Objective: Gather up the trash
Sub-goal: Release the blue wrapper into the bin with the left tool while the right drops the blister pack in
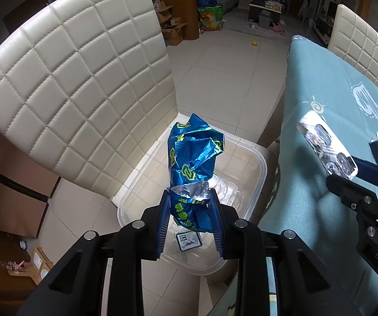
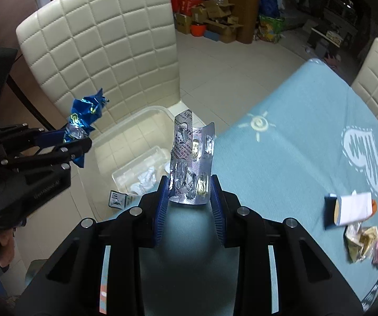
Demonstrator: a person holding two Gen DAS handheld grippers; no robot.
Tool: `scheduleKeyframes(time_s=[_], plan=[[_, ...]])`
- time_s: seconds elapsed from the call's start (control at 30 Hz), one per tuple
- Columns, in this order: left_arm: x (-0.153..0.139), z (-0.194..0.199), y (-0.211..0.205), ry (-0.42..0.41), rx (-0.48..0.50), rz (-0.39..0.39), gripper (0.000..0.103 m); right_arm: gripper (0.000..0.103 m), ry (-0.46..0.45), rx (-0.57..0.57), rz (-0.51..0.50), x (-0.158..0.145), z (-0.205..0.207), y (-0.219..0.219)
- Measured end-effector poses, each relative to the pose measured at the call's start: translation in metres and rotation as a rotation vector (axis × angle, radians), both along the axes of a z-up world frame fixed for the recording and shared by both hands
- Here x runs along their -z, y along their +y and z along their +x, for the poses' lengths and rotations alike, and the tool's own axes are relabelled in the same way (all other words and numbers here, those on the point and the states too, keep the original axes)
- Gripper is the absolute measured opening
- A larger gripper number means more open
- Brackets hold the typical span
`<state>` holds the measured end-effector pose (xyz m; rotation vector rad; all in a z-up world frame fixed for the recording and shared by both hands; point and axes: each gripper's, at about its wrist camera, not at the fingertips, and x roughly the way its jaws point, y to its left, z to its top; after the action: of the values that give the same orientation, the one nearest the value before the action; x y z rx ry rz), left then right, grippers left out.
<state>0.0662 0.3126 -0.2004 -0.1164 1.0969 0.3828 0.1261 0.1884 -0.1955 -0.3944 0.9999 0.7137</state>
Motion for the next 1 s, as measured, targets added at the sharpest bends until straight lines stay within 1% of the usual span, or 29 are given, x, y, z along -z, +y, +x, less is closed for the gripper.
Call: scheduleKeyframes(time_s=[0.2, 0.33, 0.37, 0.43, 0.47, 0.5, 0.57, 0.73, 0.8, 0.9, 0.93, 0.97, 1.0], plan=[[-0.005, 0.000, 0.008, -0.012, -0.016, 0.022, 0.029, 0.033, -0.005, -0.042, 0.016, -0.006, 0.002, 0.020], [-0.006, 0.003, 0.014, -0.011, -0.042, 0.012, 0.029, 0.034, -0.015, -0.067, 0.027, -0.010, 0.002, 0.032], [-0.006, 0.004, 0.016, -0.008, -0.052, 0.013, 0.030, 0.034, -0.019, -0.072, 0.028, -0.011, 0.002, 0.034], [-0.006, 0.005, 0.022, -0.001, -0.070, -0.005, 0.055, 0.033, -0.030, -0.084, 0.031, -0.014, 0.002, 0.039], [-0.006, 0.005, 0.025, 0.001, -0.083, -0.004, 0.077, 0.034, -0.032, -0.087, 0.031, -0.014, 0.002, 0.041], [-0.007, 0.003, 0.029, -0.006, -0.109, 0.007, 0.082, 0.033, -0.032, -0.090, 0.031, -0.014, 0.003, 0.042], [-0.008, 0.001, 0.035, -0.015, -0.127, 0.008, 0.082, 0.034, -0.031, -0.092, 0.031, -0.013, 0.004, 0.045], [-0.003, -0.004, 0.045, 0.017, -0.151, 0.030, 0.082, 0.036, -0.017, -0.104, 0.024, -0.008, 0.004, 0.051], [-0.001, -0.008, 0.050, 0.026, -0.168, 0.031, 0.082, 0.036, -0.014, -0.116, 0.023, -0.007, 0.003, 0.056], [0.001, -0.015, 0.057, 0.033, -0.202, 0.032, 0.082, 0.040, -0.004, -0.139, 0.028, -0.007, 0.001, 0.064], [0.001, -0.018, 0.059, 0.033, -0.213, 0.033, 0.082, 0.042, 0.016, -0.154, 0.037, -0.007, 0.000, 0.067], [0.001, -0.020, 0.061, 0.032, -0.218, 0.032, 0.082, 0.047, 0.027, -0.159, 0.036, -0.007, 0.000, 0.070], [0.001, -0.022, 0.062, 0.030, -0.221, 0.030, 0.082, 0.065, 0.023, -0.153, 0.034, -0.008, -0.001, 0.071]])
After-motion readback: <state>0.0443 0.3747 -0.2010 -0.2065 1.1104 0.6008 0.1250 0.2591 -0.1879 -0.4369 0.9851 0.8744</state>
